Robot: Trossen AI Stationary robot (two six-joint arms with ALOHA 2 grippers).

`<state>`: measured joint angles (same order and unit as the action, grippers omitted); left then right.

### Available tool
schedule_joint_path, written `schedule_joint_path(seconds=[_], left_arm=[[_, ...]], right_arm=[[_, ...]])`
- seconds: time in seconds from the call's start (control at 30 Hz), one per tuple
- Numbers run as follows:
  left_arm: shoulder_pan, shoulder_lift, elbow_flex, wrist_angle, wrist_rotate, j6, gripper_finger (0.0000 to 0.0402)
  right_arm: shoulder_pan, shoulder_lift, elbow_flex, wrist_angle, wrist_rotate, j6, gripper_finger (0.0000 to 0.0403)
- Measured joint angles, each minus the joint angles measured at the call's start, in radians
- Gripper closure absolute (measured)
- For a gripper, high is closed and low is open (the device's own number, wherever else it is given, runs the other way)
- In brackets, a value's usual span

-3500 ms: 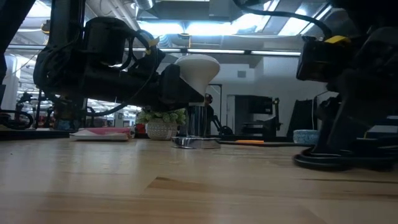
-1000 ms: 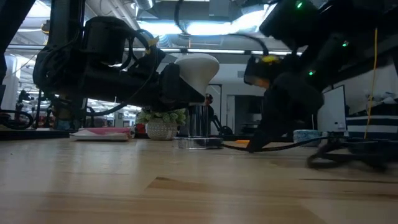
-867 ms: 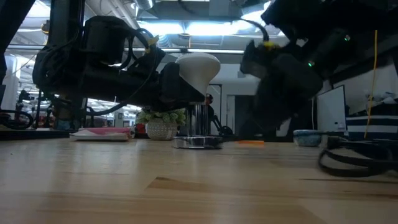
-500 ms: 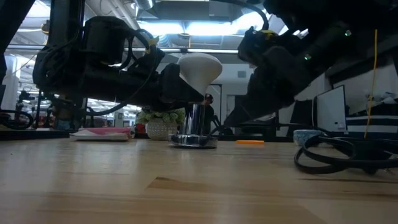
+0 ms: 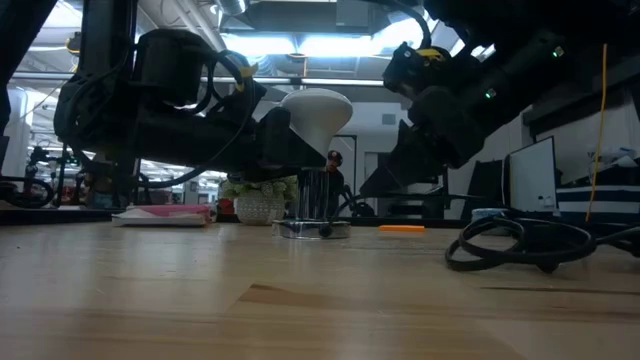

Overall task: Screw lightbulb
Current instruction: Remove the white lightbulb from the silver lamp

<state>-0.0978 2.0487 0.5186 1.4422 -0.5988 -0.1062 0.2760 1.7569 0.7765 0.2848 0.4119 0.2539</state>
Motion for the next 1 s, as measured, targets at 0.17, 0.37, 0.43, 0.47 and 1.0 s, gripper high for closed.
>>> schedule_joint_path(seconds=[0.17,0.37,0.43,0.47,1.0], left_arm=[[0.000,0.000,0.000,0.001,0.004,-0.001,0.0249],[0.000,0.000,0.000,0.002,0.008,-0.002,0.0249],[0.000,0.000,0.000,0.002,0.009,-0.002,0.0249],[0.000,0.000,0.000,0.002,0.009,-0.002,0.0249],[-0.001,0.000,0.001,0.004,0.010,-0.002,0.0249]], right_arm=[[-0.001,0.000,0.000,-0.004,-0.027,0.000,0.0384],[-0.002,0.000,0.000,-0.002,-0.063,0.001,0.0341],[-0.002,0.000,0.000,-0.003,-0.072,0.001,0.0312],[-0.002,0.000,0.000,-0.002,-0.078,0.001,0.0298],[-0.122,0.014,0.001,-0.065,0.169,0.004,0.0244]])
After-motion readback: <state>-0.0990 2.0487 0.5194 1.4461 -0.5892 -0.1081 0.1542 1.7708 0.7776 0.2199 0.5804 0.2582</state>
